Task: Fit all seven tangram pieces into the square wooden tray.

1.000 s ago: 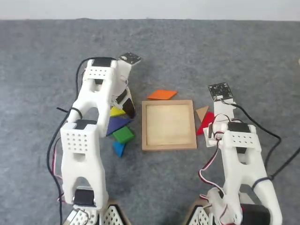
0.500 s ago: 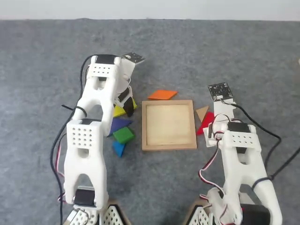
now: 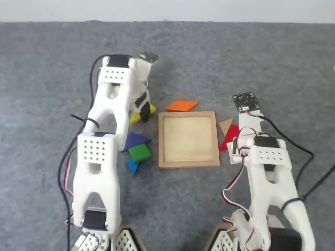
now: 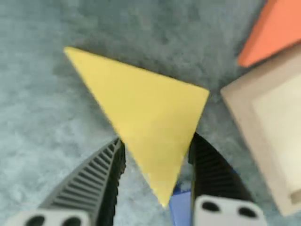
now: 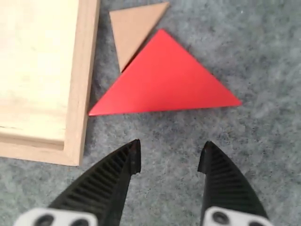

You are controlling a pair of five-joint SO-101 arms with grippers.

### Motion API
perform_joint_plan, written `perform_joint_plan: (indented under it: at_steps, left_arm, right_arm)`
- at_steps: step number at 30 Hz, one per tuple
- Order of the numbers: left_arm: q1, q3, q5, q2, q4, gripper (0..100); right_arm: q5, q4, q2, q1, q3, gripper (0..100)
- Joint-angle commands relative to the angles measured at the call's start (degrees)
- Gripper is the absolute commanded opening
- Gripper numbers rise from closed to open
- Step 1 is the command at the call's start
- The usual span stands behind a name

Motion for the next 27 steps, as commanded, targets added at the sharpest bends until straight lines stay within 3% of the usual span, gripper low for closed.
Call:
perform_joint_plan:
  at_steps: [1,11,19,27]
  left_arm:
    - [0.8,-2.9,6.3,-4.7,0.7,30]
    - [1.0,-3.3,15.7,2.5,-7.6,31]
    - [1.5,-3.1,22.4,3.2,-9.5,31]
    - [0.9,-3.1,20.9,4.7,-6.7,25]
  right_arm:
    - [1.0,-0.4,-2.2,0.3,-0.4,22.1]
    - [1.0,-0.3,-2.2,0.3,-0.4,22.1]
    - [1.0,-0.3,-2.2,0.3,-0.4,22.1]
    - [1.0,-0.3,-2.2,0.3,-0.4,22.1]
